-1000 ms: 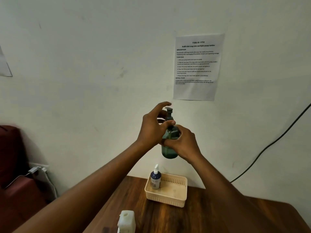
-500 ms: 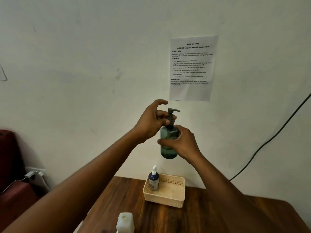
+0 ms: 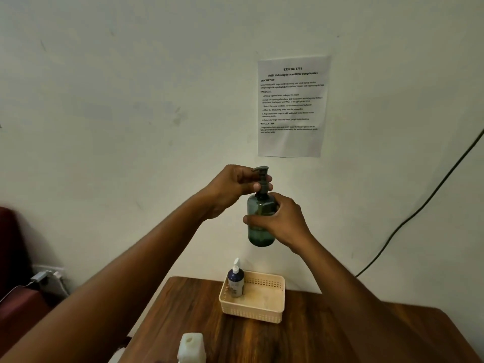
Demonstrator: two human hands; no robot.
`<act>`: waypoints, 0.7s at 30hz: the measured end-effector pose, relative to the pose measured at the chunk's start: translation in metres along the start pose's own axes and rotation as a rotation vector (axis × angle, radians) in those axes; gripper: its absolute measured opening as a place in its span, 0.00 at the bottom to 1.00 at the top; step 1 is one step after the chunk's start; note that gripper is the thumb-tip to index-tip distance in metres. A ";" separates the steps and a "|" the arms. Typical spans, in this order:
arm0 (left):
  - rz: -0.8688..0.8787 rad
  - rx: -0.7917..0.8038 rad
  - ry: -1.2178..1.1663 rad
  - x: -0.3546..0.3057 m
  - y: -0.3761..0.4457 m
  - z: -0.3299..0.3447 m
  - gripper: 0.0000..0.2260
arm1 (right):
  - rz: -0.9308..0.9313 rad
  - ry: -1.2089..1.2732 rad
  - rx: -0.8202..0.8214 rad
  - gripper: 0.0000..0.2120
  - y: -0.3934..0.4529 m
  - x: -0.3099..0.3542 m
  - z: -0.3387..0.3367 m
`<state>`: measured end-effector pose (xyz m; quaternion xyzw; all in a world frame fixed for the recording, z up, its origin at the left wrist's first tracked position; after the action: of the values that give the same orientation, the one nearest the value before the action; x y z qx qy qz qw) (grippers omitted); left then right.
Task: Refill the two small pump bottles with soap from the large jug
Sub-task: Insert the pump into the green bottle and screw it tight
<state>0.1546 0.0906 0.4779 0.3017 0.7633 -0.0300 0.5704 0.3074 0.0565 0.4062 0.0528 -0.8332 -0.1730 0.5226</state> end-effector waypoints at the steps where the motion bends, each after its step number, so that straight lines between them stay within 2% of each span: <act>1: -0.009 0.050 -0.024 0.000 0.000 -0.001 0.12 | -0.001 0.008 0.005 0.31 -0.001 0.000 0.000; 4: -0.030 0.088 -0.040 0.000 -0.001 -0.001 0.13 | -0.004 0.009 -0.006 0.30 -0.001 0.001 -0.002; 8: 0.016 -0.231 0.054 0.000 0.001 0.006 0.15 | -0.017 -0.044 -0.019 0.30 0.004 0.006 -0.004; 10: 0.043 -0.287 0.026 0.001 0.004 0.007 0.10 | -0.024 -0.036 -0.021 0.30 0.004 0.007 -0.004; 13: 0.049 -0.154 -0.018 0.003 0.008 0.002 0.05 | -0.019 0.001 -0.020 0.29 0.004 0.007 -0.007; 17: -0.007 0.092 -0.057 0.004 0.005 -0.002 0.12 | -0.018 0.025 -0.001 0.30 0.000 0.004 -0.009; 19: -0.022 0.116 -0.038 0.004 0.005 -0.002 0.13 | -0.019 0.023 -0.005 0.30 0.000 0.004 -0.010; 21: -0.009 0.021 -0.005 0.001 0.005 0.003 0.11 | -0.013 -0.003 -0.014 0.30 0.003 0.004 -0.011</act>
<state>0.1592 0.0941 0.4772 0.3044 0.7627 -0.0414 0.5691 0.3153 0.0556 0.4148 0.0541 -0.8325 -0.1825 0.5203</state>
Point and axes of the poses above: each hand's wrist, its own y-axis towards the middle knuckle, its own z-axis out of the palm, x = y × z, the point moved 2 cm from there along y, towards the middle knuckle, and after that the axes turned 1 degree about y, right-handed, at the moved point
